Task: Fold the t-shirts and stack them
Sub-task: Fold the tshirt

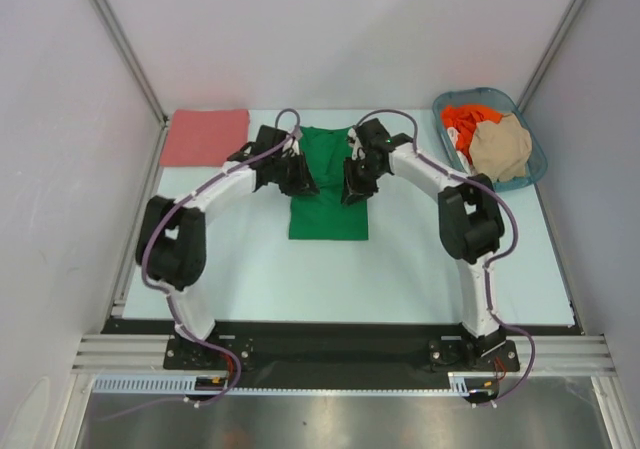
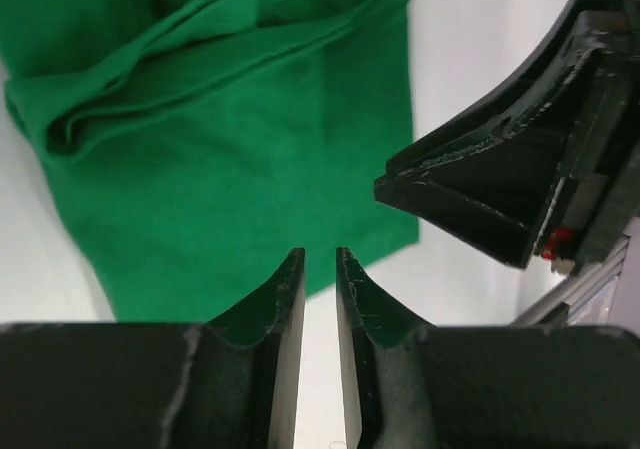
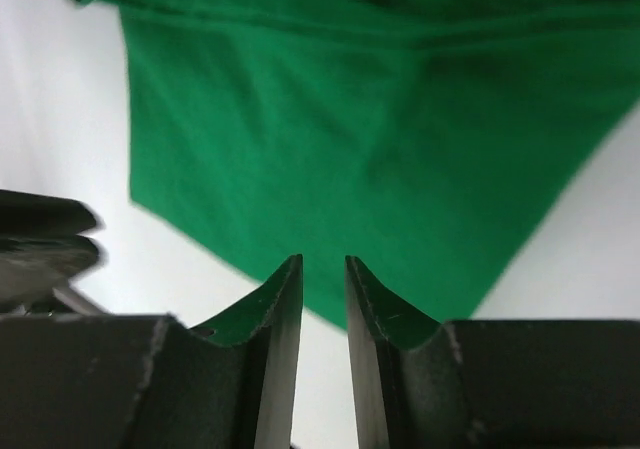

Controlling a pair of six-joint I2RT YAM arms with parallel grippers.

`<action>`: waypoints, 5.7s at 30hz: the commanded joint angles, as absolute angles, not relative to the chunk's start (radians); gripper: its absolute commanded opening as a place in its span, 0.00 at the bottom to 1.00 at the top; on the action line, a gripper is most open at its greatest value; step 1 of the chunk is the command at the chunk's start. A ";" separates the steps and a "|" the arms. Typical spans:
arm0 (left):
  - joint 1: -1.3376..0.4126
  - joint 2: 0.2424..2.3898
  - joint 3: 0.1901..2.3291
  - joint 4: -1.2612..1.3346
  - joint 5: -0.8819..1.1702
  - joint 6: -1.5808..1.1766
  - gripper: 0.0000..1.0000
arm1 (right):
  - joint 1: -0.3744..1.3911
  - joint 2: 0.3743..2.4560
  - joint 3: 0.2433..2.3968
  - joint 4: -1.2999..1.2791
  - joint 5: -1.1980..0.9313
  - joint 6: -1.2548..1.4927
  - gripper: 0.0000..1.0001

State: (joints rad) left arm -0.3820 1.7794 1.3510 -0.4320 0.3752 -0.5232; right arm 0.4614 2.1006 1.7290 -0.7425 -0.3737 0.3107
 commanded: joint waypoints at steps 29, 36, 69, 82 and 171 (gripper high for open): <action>-0.239 2.147 2.002 -0.683 0.236 -0.279 0.39 | 0.255 2.450 2.401 -0.940 -0.331 0.330 0.39; -0.241 1.747 1.494 -0.609 0.302 -0.391 0.53 | 0.255 2.118 1.964 -0.916 -0.534 0.296 0.63; -0.506 1.382 0.359 0.414 -0.092 -1.463 0.50 | 0.479 1.617 0.549 0.442 -0.172 1.339 0.52; -0.505 1.505 0.384 0.433 -0.121 -1.578 0.46 | 0.474 1.681 0.569 0.431 -0.163 1.330 0.52; -0.626 0.906 0.739 -0.270 -0.141 -1.258 0.00 | 0.346 0.972 0.685 -0.354 -0.314 1.112 0.00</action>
